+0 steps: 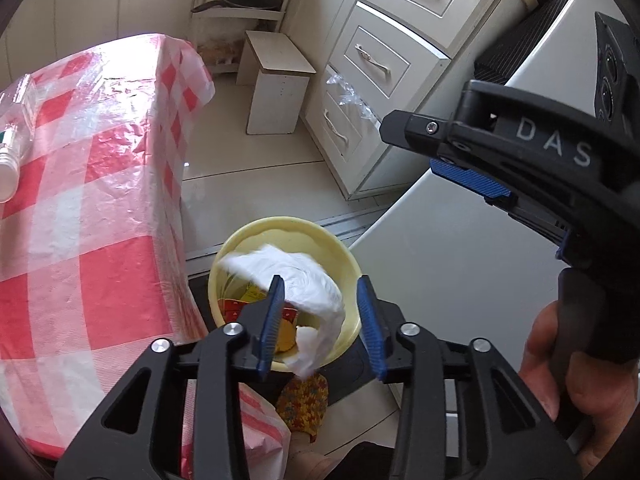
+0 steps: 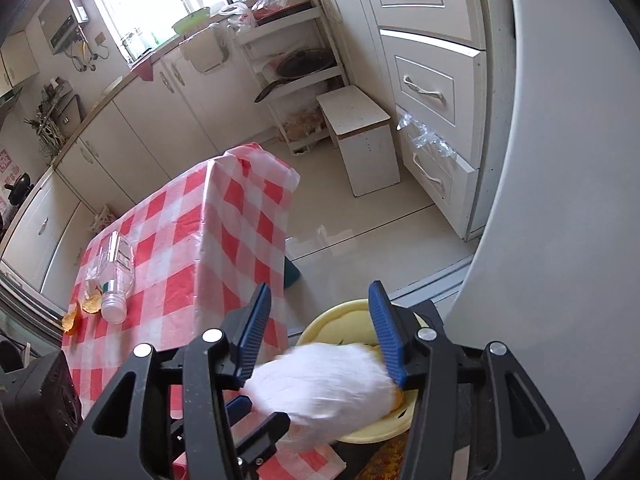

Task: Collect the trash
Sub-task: 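Carry towel and peel over the yellow bucket and open both grippers, then move both open grippers back over the table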

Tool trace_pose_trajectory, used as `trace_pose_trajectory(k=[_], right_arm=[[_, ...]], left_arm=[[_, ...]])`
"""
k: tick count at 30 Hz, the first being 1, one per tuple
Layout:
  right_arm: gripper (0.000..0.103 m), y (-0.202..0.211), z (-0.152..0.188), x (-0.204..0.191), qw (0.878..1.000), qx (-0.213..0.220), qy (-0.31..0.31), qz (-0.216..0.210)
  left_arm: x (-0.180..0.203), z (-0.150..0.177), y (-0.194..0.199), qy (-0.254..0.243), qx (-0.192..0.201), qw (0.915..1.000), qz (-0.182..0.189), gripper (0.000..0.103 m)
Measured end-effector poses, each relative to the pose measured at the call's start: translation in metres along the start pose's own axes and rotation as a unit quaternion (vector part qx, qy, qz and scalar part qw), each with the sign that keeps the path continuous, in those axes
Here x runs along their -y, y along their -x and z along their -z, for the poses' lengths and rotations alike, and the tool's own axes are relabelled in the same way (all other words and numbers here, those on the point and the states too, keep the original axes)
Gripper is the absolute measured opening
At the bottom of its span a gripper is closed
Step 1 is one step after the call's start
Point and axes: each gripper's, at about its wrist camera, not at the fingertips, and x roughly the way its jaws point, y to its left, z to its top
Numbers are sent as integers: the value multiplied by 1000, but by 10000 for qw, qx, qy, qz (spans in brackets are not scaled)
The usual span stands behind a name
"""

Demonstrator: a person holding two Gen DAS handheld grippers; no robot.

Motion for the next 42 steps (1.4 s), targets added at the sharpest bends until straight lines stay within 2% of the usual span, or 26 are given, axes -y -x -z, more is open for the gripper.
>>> trace_pose_trajectory(k=[9,21,24,29,33,35,39,42], right_arm=[[53,-4,1,-8,10000,-50,47,-52],[57,-12,1,-29,9996,-99,191,-176],[58,-13,1,-36,9995,-88,227,-204],[59,-13,0,-47,9993,-76,271,-258],[59,-15,-1,-62,9988,-75,356,-333],[59,-16,0,-70,9984,-72,417,-372],[59,-20,0,-87,9977,-85,503,-443],[59,-21,2,-102,9970,-78,586,-500]], left_arm=[[-3,4,15,-48,41,9999,-112,39],[-15,6,44,-218,277,9984,-438,45],[-31,5,57,-106,358,9979,-534,47],[-84,4,91,344,597,9938,-877,48],[-143,-2,121,912,825,9841,-1285,49],[-184,-4,142,1365,974,9742,-1508,52],[-259,0,181,2352,1300,9458,-1823,54],[-322,7,209,3161,1535,9115,-2139,55]])
